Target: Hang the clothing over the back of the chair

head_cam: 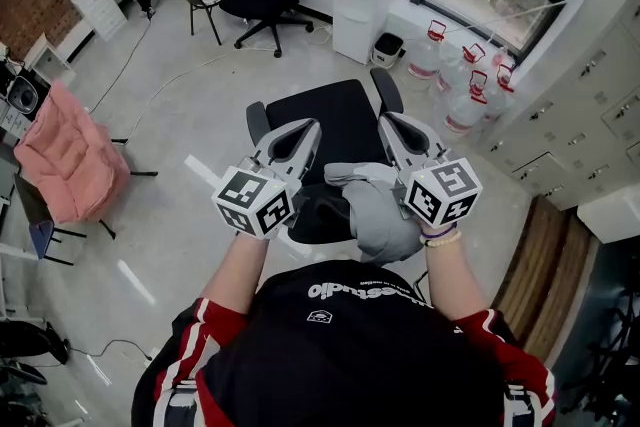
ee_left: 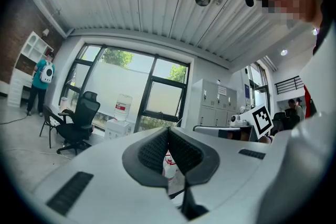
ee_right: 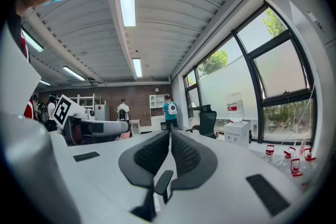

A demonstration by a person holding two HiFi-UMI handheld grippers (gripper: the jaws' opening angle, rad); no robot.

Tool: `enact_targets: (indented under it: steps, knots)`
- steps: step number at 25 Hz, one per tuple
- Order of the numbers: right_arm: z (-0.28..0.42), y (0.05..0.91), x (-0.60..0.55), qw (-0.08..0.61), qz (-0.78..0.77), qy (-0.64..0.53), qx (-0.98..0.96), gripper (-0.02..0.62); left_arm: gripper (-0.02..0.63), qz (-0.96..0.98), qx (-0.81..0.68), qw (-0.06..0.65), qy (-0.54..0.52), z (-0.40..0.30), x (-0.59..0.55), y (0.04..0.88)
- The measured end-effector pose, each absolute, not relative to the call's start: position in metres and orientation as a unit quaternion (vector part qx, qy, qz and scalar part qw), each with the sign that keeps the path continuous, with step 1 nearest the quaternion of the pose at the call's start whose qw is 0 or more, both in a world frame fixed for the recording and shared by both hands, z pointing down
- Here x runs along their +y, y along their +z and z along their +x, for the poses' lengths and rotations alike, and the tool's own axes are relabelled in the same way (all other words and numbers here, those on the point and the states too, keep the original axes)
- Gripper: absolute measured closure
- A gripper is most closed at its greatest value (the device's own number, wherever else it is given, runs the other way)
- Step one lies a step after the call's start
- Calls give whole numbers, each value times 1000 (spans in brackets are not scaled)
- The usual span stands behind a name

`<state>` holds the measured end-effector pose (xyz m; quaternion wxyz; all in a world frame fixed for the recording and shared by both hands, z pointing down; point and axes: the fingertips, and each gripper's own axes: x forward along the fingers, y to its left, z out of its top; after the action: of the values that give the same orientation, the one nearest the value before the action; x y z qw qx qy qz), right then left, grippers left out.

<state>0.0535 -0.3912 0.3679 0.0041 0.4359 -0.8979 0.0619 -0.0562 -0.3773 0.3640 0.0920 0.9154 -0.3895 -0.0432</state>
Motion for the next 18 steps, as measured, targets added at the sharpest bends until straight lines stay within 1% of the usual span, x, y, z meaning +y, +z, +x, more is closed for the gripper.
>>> enact_targets:
  steps: [18]
  knots:
    - [59,373,-389,17,449,60,-891,572,584,914,-396,83,-37,-55,-375,365]
